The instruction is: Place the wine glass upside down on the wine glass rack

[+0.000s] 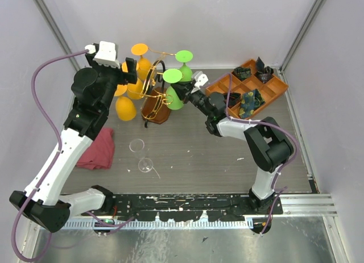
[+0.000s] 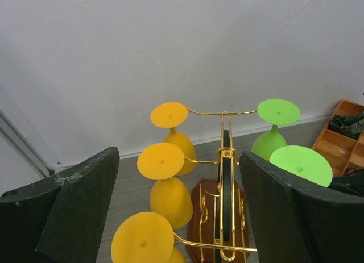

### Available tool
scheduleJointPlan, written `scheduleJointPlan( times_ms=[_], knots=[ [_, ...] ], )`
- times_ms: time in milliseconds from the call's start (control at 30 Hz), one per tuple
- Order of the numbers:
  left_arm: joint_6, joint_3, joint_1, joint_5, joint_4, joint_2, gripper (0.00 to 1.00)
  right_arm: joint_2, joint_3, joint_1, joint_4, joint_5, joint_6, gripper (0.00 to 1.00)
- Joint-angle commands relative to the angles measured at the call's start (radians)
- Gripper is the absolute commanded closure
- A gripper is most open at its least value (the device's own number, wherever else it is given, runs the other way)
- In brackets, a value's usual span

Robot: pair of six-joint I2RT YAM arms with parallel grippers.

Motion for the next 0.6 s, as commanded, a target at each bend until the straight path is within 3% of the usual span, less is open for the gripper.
scheduleJointPlan(
  times_ms=[0, 567],
  knots=[
    [0.02, 0.008, 0.015, 0.015, 0.011, -0.009, 0.07, 0.03, 0.067, 0.006, 0.129, 0.033, 0.009, 0.99],
    [0.023, 0.012, 0.073, 0.044, 0.011, 0.01, 0.06, 0.112, 0.109, 0.005, 0.172, 0.171, -0.017, 0.99]
  ],
)
